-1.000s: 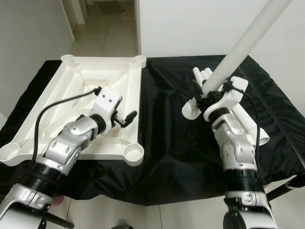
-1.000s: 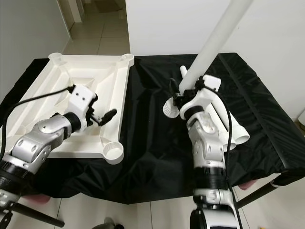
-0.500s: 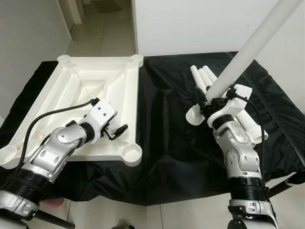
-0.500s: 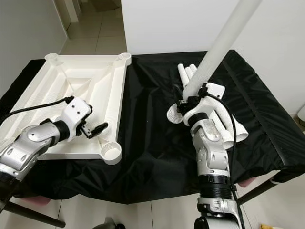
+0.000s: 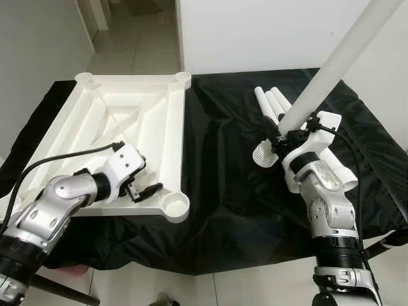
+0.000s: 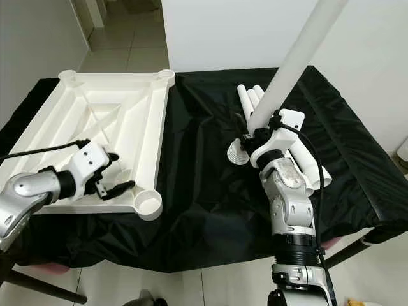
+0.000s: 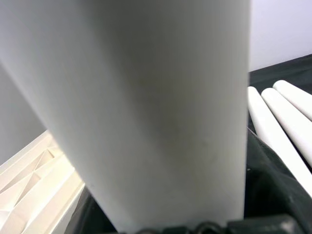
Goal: Building children table
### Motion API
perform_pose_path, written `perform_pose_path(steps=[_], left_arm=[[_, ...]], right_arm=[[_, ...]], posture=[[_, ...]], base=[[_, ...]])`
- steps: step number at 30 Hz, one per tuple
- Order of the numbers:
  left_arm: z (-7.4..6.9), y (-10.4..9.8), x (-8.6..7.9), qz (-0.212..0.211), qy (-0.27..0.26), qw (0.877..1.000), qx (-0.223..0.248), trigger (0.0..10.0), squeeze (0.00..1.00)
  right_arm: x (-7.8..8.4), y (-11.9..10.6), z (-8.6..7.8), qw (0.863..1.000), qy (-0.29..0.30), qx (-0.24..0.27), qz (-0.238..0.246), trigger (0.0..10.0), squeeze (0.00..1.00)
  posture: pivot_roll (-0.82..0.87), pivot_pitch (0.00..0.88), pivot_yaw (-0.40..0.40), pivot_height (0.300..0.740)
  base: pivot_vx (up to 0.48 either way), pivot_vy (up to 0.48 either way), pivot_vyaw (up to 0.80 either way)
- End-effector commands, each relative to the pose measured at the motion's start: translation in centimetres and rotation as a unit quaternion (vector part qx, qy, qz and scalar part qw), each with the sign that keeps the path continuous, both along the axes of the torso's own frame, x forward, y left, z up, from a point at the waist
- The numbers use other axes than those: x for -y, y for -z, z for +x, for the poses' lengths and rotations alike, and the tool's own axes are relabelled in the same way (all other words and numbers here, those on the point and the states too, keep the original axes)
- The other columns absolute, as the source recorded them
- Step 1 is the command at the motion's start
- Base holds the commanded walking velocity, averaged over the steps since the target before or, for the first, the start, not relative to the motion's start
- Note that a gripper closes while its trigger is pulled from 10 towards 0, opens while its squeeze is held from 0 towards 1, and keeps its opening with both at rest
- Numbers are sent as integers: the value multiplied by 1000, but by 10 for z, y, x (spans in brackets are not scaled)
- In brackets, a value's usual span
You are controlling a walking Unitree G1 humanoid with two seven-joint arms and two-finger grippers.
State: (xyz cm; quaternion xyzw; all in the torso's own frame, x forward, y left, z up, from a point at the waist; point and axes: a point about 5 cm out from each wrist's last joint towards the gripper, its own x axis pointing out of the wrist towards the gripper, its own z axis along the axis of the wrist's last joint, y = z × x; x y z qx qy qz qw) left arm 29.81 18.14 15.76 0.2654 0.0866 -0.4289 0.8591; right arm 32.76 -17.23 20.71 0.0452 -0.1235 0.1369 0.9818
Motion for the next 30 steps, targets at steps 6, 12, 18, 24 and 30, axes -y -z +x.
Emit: perform_pose_path(steps=[6,12,18,24,30], left_arm=[[-1,0,-13,35,-4,999,8,10000,0],[-1,5,-13,64,2,998,14,10000,0],[5,11,-9,74,-20,997,29,10000,0],[6,18,-2,102,-4,994,38,10000,0],[11,17,14,87,8,995,50,10000,0]], right_arm=[[0,-2,-2,1000,-14,4,-8,10000,0],[-3,-3,-3,1000,-20,5,-10,10000,0],[-3,-4,-6,1000,-20,8,-10,10000,0],[-1,-6,-7,1000,-18,9,-12,10000,0],[0,-7,-7,1000,-15,9,-11,10000,0]], posture=[[-46,51,44,740],[-52,47,47,740],[-63,55,50,740],[-70,61,53,740],[-75,72,52,740]], base=[[0,0,0],[0,0,0],[0,0,0],[0,0,0],[0,0,0]])
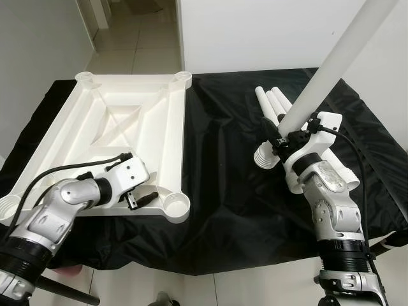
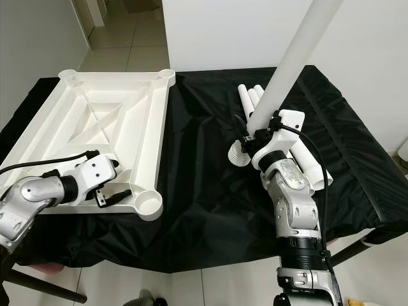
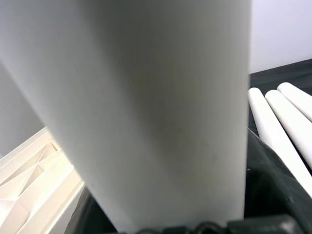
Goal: Building children table
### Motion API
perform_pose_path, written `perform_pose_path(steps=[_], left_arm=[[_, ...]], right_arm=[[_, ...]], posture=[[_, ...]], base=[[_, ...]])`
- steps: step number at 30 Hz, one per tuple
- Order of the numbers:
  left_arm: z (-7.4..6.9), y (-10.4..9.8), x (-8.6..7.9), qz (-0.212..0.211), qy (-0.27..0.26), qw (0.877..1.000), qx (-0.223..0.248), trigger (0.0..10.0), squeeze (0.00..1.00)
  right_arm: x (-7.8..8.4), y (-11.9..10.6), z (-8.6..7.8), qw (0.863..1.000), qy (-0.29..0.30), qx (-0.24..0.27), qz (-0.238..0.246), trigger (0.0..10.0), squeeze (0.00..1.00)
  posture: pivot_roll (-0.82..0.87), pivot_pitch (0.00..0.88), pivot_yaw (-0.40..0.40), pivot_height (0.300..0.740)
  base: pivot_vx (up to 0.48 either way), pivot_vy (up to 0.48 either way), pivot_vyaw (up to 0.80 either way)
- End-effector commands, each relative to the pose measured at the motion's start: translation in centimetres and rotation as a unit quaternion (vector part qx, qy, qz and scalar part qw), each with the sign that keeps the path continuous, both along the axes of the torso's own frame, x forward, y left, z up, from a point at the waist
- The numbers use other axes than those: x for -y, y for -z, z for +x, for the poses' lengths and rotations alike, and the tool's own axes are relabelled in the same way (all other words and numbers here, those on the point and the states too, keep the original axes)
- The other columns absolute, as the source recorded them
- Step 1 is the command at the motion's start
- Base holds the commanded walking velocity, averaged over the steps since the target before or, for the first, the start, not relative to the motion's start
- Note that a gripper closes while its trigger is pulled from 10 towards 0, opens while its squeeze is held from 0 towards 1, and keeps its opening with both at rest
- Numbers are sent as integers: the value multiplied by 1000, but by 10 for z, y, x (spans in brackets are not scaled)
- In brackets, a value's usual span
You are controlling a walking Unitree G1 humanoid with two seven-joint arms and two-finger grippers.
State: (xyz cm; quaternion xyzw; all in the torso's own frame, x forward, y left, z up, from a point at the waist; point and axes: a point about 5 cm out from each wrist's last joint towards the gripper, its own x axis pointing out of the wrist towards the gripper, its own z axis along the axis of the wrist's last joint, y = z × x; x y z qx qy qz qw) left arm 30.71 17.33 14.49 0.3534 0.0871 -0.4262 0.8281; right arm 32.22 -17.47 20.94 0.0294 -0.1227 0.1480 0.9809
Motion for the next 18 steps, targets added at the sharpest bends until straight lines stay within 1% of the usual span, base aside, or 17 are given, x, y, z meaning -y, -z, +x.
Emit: perform_pose_path(steps=[1,4,5,7,8,11,12,13,16,18], left_arm=[[2,4,6,2,-9,1000,15,10000,0],[8,0,23,-15,4,1000,26,10000,0],[8,0,23,-15,4,1000,26,10000,0],[12,-4,34,-27,12,999,36,10000,0],[12,-4,34,-27,12,999,36,10000,0],[17,-11,54,-49,25,997,49,10000,0],[17,-11,54,-49,25,997,49,10000,0],[19,-13,61,-57,27,997,52,10000,0],[21,-15,71,-67,32,996,54,10000,0],[21,-15,71,-67,32,996,54,10000,0]], right_arm=[[-2,-4,-2,1000,-6,7,6,10000,0],[-2,-6,-2,1000,-4,8,7,10000,0],[-2,-6,-2,1000,-4,8,7,10000,0],[-2,-7,-1,1000,-2,8,8,10000,0],[-2,-7,-1,1000,-2,8,8,10000,0],[-1,-7,-1,1000,2,8,10,10000,0],[-1,-7,-1,1000,2,8,10,10000,0],[-1,-7,-1,1000,3,8,12,10000,0],[-1,-7,-1,1000,4,8,13,10000,0],[-1,-7,-1,1000,4,8,13,10000,0]], posture=[[-75,72,52,740],[-70,85,54,740],[-70,85,54,740],[-70,86,54,740],[-70,86,54,740],[-69,97,62,740],[-69,97,62,740],[-70,100,65,740],[-71,102,68,740],[-71,102,68,740]], base=[[0,0,0],[0,0,0],[0,0,0],[0,0,0],[0,0,0],[0,0,0],[0,0,0],[0,0,0],[0,0,0],[0,0,0]])
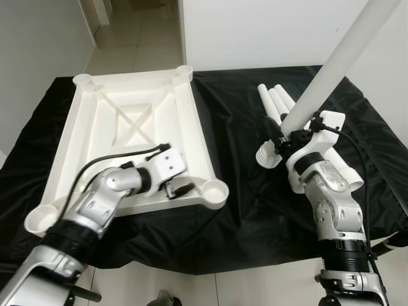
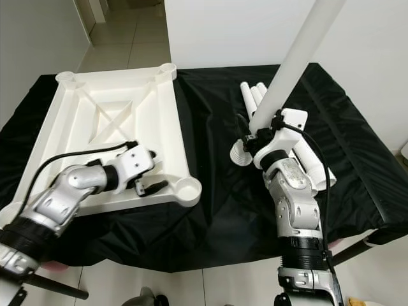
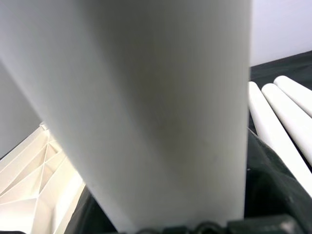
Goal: Building children table
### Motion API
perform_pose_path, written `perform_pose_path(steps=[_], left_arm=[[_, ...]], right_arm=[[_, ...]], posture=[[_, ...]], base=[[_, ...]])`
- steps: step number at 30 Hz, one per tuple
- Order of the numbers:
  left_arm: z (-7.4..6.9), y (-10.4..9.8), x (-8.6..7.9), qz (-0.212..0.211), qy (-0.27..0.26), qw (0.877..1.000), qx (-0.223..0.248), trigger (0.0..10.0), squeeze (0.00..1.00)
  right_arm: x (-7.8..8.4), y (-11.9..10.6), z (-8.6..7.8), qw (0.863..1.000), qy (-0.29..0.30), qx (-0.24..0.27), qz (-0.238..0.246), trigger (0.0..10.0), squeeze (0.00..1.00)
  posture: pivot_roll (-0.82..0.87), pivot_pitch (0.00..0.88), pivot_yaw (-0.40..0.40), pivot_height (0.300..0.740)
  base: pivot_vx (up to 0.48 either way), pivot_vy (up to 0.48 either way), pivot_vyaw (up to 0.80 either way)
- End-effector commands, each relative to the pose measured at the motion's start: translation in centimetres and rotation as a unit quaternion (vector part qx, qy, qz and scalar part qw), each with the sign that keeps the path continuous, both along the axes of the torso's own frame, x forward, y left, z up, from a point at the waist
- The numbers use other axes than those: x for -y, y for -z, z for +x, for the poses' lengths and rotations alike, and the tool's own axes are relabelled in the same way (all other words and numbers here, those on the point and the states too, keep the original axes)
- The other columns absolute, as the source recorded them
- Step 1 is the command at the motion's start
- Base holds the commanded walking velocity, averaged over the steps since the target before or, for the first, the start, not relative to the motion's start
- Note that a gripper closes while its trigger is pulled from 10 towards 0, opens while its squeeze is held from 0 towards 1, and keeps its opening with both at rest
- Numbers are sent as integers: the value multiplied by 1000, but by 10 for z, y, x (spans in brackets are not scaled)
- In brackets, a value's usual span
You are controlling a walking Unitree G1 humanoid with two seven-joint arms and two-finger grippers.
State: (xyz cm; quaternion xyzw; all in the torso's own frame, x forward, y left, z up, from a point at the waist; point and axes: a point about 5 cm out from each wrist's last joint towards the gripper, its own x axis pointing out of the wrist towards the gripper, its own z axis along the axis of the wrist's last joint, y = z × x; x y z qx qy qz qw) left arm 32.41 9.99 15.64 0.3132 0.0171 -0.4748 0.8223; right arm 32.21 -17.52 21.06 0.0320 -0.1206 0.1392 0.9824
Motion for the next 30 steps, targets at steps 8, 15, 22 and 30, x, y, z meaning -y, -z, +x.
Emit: perform_pose_path(steps=[8,15,22,30], left_arm=[[5,-2,14,-19,-26,999,30,10000,0],[8,-8,19,-33,-28,998,38,10000,0],[12,-37,1,-132,-62,989,37,10000,0],[15,-58,-14,-249,-122,961,26,10000,0]], right_arm=[[-2,-4,-2,1000,-2,10,12,10000,0],[-2,-6,-1,1000,0,12,15,10000,0],[-19,-7,-3,999,-52,6,3,10000,0],[-47,-6,-3,992,-121,-13,-28,10000,0]], posture=[[-72,106,71,740],[-69,102,68,740],[-61,95,57,740],[-37,86,32,740]], base=[[0,0,0],[0,0,0],[0,0,0],[0,0,0]])
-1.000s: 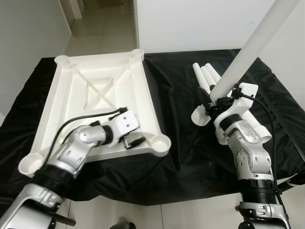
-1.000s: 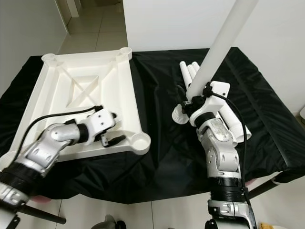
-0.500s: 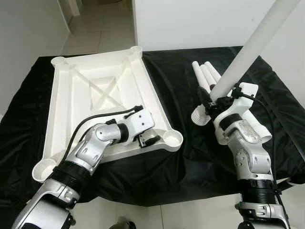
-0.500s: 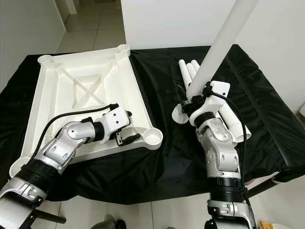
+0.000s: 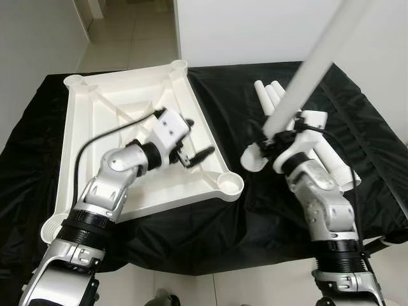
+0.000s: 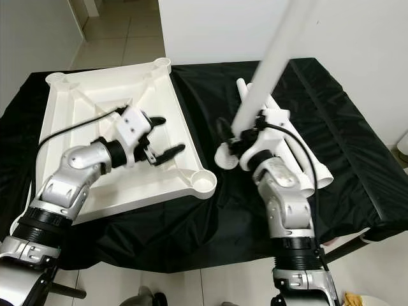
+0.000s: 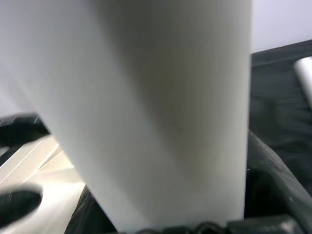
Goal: Building children table
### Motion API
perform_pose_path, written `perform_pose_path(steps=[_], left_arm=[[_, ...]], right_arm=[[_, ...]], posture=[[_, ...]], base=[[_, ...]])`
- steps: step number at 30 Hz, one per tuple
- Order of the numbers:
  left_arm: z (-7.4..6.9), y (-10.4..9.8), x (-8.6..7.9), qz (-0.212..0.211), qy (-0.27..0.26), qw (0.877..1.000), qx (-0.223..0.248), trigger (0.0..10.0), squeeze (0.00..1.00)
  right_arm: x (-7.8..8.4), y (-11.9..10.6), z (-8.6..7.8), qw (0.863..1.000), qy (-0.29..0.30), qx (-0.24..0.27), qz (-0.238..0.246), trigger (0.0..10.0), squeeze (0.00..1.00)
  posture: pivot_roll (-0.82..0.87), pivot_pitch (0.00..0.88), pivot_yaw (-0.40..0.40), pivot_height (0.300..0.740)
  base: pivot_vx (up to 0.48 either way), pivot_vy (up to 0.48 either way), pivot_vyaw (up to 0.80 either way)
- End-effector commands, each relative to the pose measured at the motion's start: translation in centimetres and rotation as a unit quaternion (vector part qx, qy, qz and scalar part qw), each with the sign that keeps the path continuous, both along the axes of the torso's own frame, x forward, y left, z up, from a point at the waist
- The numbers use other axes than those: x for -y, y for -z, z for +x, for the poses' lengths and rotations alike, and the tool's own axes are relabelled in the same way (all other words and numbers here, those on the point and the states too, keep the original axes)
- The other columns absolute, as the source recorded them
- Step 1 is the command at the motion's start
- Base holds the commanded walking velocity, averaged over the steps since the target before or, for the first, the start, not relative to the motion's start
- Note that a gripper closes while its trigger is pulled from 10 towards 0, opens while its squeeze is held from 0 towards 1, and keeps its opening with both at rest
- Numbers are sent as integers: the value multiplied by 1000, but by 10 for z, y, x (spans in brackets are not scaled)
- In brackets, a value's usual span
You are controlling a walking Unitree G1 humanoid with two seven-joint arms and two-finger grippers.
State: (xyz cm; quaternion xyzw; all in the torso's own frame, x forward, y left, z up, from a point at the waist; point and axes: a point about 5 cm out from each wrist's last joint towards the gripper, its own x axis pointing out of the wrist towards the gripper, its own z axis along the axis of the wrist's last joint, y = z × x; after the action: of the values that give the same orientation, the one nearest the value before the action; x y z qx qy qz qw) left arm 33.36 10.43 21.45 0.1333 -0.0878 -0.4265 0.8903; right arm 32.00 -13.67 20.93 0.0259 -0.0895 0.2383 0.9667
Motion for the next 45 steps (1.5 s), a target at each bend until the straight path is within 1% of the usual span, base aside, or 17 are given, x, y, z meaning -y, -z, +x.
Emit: perform_pose_path(steps=[1,5,7,9,10,15,18,20,22,24,25,30,31,35,39,41,45], left_arm=[[6,-1,-12,-50,-88,995,-16,10000,0],[5,0,-14,-63,-114,991,-35,10000,0],[3,3,-18,-70,-150,985,-42,10000,0],[1,4,-17,-85,-149,984,-52,10000,0],[-2,6,-17,-106,-148,981,-71,10000,0],[-9,12,-17,-121,-145,978,-87,10000,0],[-23,21,-17,-117,-127,981,-90,10000,0],[-26,23,-18,-112,-122,982,-90,10000,0],[-37,30,-19,-83,-100,988,-87,10000,0],[-41,32,-20,-72,-92,989,-87,10000,0],[-45,35,-22,-49,-86,992,-78,10000,0],[-50,37,-25,-22,-76,995,-67,10000,0],[-55,35,-25,-15,-60,996,-62,10000,0],[-65,31,-22,-10,-19,998,-60,10000,0],[-69,30,-20,-8,-4,998,-62,10000,0],[-81,25,-13,-27,56,994,-88,10000,0],[-85,22,-10,-37,81,991,-95,10000,0]], right_arm=[[-11,-7,-1,999,-33,10,-10,10000,0],[-18,-8,0,998,-53,11,-17,10000,0],[-25,-8,0,997,-73,12,-29,10000,0],[-26,-8,-1,996,-78,11,-32,10000,0],[-29,-7,-2,996,-86,9,-37,10000,0],[-32,-6,-2,994,-95,6,-49,10000,0],[-32,-4,-3,992,-108,0,-59,10000,0],[-32,-3,-4,992,-110,-3,-60,10000,0],[-30,-1,-5,991,-115,-5,-64,10000,0],[-30,-1,-5,991,-117,-5,-65,10000,0],[-30,-1,-6,990,-122,-3,-64,10000,0],[-31,-1,-6,990,-130,0,-60,10000,0],[-32,-1,-7,990,-132,0,-56,10000,0],[-32,1,-7,990,-131,-3,-51,10000,0],[-32,2,-6,990,-129,-5,-51,10000,0],[-26,9,-5,993,-115,-15,-36,10000,0],[-22,18,-2,995,-95,-30,-8,10000,0]], posture=[[-35,84,29,740],[-19,76,13,740],[-16,71,8,740],[-10,65,2,740],[-8,64,0,740],[-8,58,-5,740],[-7,52,-9,740],[-7,52,-9,740],[-1,45,-14,740],[-1,45,-14,740],[1,45,-15,740],[5,46,-19,740],[9,48,-19,740],[12,51,-17,740],[12,51,-17,740],[11,46,-9,740],[9,42,0,740]], base=[[0,0,0],[0,0,0],[0,0,0],[0,0,0],[0,0,0],[0,0,0],[0,0,0],[0,0,0],[0,0,0],[0,0,0],[0,0,0],[0,0,0],[0,0,0],[0,0,0],[0,0,0],[0,0,0],[0,0,0]])
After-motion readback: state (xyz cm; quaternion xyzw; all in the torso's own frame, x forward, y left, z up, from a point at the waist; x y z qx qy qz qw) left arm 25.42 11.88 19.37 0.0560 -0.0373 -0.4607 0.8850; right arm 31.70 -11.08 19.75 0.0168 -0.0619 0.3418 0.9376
